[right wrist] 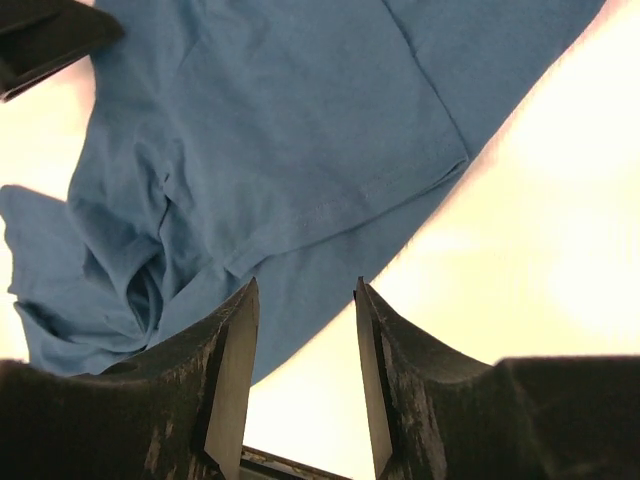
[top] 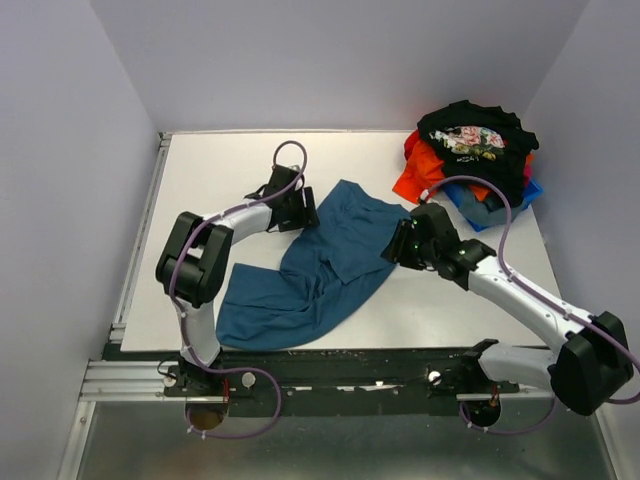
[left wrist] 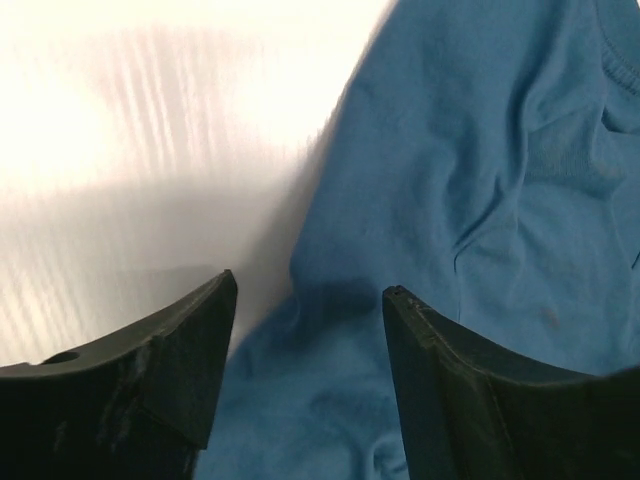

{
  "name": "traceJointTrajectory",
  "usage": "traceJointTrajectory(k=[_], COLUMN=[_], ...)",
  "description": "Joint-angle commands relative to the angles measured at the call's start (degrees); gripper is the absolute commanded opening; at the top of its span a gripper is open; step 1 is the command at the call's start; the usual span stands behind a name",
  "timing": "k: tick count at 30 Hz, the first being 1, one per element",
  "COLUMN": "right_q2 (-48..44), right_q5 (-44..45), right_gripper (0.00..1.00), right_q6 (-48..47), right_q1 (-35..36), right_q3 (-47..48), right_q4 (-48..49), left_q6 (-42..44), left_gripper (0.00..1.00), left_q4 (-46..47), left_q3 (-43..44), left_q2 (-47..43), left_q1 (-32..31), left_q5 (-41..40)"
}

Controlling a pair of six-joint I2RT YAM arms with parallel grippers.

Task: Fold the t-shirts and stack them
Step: Rotate the tshirt 90 degrees

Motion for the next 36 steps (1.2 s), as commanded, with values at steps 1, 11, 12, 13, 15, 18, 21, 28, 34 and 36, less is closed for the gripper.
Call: traceJointTrajectory(k=[1, 11, 12, 13, 15, 18, 21, 28, 34, 36], right_q2=[-5.4, -9.9, -9.9, -9.8, -9.7, -8.8, -6.5, 7.4, 22.7, 26.9], right_q5=[1.0, 1.6, 1.4, 1.3, 1.1, 0.9, -0.8, -15.0, -18.8, -18.4], right_gripper=[0.52, 0.52, 0.52, 0.52, 0.52, 0.52, 0.55, 0.76, 0.74, 0.73], right_q6=[2.5, 3.5, 3.6, 4.0, 4.1, 4.2, 4.4, 6.4, 12.2, 13.2], right_q1=[-0.1, -0.1, -0.1, -0.1, -0.1, -0.1, -0.1, 2.1, 9.1, 10.8], right_q3=[-4.7, -8.5, -8.7, -8.7, -9.0, -9.0, -8.9, -5.5, 4.3, 7.5], right_q4=[2.5, 0.7, 0.7, 0.8, 0.6, 0.7, 2.0, 13.8, 18.4, 18.8], left_q6=[3.1, 0.9, 0.3, -0.3, -1.8, -4.8, -7.7, -13.4, -14.7, -15.1], left_gripper=[0.72, 0.14, 0.01, 0.0, 0.0, 0.0, 0.0, 0.0, 0.0, 0.0], left_q4=[-2.7, -3.6, -3.0, -2.6, -1.5, 1.2, 3.4, 8.1, 9.6, 9.6], left_q3=[6.2, 17.7, 18.3, 18.9, 20.4, 21.9, 22.3, 17.5, 15.9, 16.1], left_q2=[5.4, 17.3, 17.9, 18.4, 18.9, 19.5, 19.3, 16.9, 15.7, 15.6], left_q1=[0.7, 2.9, 3.2, 3.6, 4.7, 7.9, 12.7, 19.9, 21.5, 21.8], left_q5=[5.9, 15.9, 16.0, 15.4, 14.2, 12.2, 8.4, -3.0, -7.1, -7.4])
